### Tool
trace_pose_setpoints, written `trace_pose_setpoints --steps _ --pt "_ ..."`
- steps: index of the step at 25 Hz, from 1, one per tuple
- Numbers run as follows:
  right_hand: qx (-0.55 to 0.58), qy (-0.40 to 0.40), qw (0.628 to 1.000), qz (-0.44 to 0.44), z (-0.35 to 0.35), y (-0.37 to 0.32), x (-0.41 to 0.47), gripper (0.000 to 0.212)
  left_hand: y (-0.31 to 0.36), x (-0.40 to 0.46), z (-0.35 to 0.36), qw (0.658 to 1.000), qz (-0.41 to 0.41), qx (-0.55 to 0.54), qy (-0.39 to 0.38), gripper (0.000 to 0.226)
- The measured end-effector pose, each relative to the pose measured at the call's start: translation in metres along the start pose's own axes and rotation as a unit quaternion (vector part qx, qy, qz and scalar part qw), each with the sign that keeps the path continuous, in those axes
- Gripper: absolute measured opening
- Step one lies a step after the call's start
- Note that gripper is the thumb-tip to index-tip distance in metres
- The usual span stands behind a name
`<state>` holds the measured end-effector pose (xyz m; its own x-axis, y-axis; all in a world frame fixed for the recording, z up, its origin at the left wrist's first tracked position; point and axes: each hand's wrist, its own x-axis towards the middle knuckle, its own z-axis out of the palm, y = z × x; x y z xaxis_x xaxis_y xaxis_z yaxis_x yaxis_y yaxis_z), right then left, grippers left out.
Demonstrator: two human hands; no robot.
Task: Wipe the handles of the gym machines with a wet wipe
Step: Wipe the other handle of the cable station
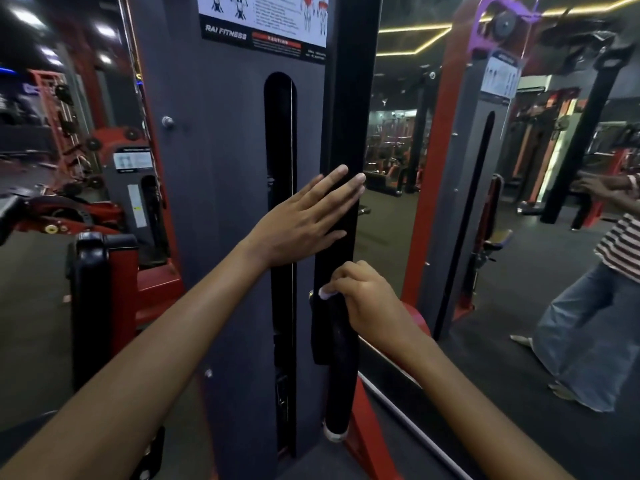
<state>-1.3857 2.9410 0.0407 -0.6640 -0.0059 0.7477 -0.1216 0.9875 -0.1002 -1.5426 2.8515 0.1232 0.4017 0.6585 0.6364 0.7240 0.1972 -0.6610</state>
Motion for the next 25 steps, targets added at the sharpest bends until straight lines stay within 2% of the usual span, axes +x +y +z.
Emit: trace_pose_setpoints --steps 7,13,18,22,25 --pt "0.011 0.087 0.996 -0.014 0.001 -0.013 -0.030 0.029 0.000 0.001 -0.002 1.000 -0.004 0.009 -0.009 0.057" --pt "0.014 0.126 0.992 -0.014 0.003 -0.020 -0.050 0.019 0.000 0.001 0.001 1.000 -0.004 0.006 0.003 0.056" --pt "0.020 0.136 0.990 -0.035 0.005 -0.026 -0.065 0.031 -0.001 0.002 0.003 1.000 -0.006 -0.004 0.008 0.056" --pt "-0.052 0.132 0.986 -0.082 0.014 -0.030 -0.087 0.023 0.000 0.001 0.004 1.000 -0.007 0.001 0.006 0.056" --pt "-0.100 0.143 0.979 -0.107 0.017 -0.028 -0.093 0.024 0.001 0.001 0.003 1.000 -0.010 0.005 -0.001 0.056"
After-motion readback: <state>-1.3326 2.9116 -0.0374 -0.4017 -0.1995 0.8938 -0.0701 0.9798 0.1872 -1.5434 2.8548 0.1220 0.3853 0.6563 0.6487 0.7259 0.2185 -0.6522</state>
